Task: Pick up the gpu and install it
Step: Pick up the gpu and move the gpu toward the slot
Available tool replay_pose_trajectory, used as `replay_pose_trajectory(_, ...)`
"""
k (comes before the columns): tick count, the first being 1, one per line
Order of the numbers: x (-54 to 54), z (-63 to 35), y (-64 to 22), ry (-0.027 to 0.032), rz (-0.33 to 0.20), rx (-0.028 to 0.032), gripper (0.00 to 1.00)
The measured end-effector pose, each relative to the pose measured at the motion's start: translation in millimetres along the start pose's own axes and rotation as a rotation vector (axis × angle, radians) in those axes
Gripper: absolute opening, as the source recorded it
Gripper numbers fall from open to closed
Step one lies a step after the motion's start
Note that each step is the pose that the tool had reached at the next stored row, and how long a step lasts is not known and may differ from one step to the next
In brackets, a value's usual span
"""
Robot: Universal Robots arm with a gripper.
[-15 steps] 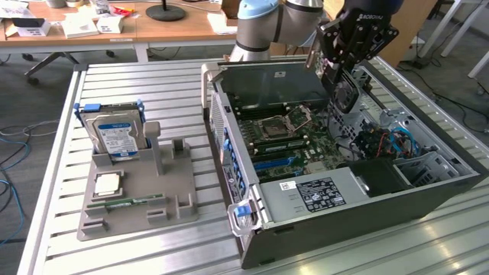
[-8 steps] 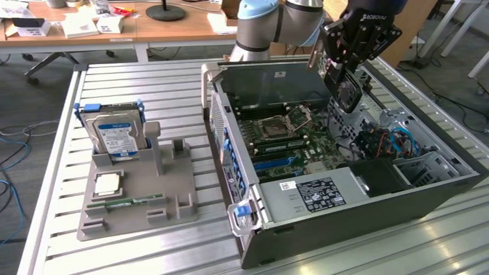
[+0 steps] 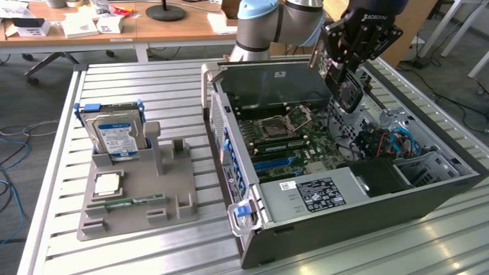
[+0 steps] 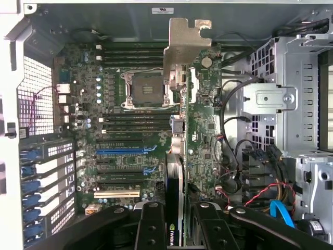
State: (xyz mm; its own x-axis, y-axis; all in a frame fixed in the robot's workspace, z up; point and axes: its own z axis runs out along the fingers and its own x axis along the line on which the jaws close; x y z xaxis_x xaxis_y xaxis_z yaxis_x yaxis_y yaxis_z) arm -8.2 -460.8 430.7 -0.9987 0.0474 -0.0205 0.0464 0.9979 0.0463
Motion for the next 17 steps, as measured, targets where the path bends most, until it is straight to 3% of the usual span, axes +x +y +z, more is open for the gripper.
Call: replay_pose_trajectory(17,-28.2,1.2,1.4,0.0,0.0,-0.0002,0.26)
